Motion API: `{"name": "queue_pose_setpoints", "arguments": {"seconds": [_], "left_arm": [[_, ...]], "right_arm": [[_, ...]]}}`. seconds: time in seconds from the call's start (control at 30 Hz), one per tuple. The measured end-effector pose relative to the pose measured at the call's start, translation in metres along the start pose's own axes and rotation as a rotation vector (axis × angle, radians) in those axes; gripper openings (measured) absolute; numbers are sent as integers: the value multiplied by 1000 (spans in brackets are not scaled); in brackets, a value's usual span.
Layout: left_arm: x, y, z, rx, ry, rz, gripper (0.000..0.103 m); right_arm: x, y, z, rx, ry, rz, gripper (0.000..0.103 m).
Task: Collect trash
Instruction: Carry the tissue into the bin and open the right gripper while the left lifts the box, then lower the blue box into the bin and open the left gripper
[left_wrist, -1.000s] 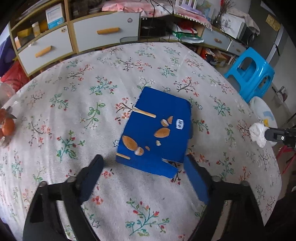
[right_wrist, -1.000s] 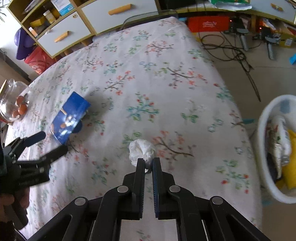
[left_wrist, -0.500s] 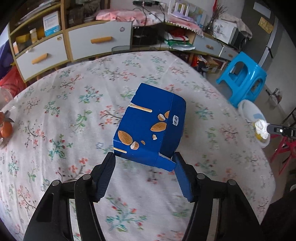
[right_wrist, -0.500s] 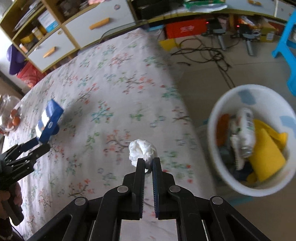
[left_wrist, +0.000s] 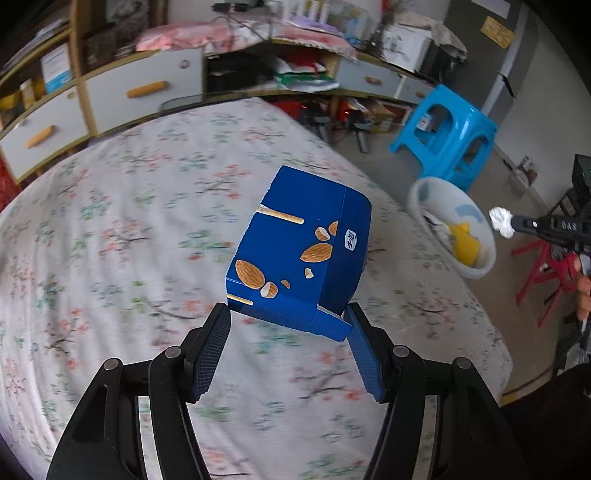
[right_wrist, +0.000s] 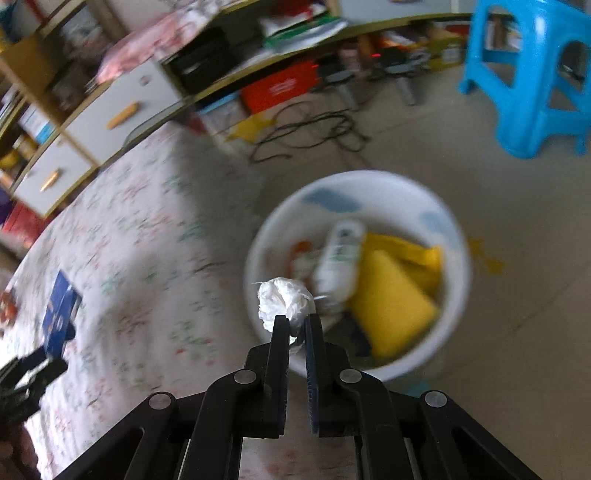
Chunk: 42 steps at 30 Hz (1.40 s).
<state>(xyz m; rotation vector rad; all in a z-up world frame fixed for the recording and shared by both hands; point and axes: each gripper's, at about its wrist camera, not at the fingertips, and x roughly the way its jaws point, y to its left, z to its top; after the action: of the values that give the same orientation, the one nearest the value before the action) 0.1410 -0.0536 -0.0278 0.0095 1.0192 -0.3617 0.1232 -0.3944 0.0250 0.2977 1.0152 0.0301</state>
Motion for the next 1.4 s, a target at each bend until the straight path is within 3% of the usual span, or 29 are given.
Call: {"name": "queue_pose_setpoints", "arguments": {"seconds": [0.27,0.3,0.33,0.4,0.83,0.97,1.07,1.3,1.4], "left_arm": [[19,-63,16,58,29,-57,66],[21,-69,20,69,32,-61,66],[23,-77,22,82,34,-64,66],[28,-95,28,113,37,-71,66],[74,-174,62,231,84,-105,66],[85,-191,72,252,75,-113,66],[88,-201,80,272,51,-161,70],[96,-196,83,229,59,-27,88],[89,-185,74,206,56,25,89]], "right_arm": [[-5,-45,6,97,-13,-14,10],[-3,-47,6,103,-5,-9,21],[-1,-50,7,118,10,-1,42],[-2,-56,7,149,5,9,53],[-29,-82,8,180,-38,-32,55],[-34,-90,10,185,-51,-51,55],[-36,-94,11,190,-59,-63,56],[-40,-93,14,204,-76,-70,67],[-39,-87,16,189,-79,-72,68]]}}
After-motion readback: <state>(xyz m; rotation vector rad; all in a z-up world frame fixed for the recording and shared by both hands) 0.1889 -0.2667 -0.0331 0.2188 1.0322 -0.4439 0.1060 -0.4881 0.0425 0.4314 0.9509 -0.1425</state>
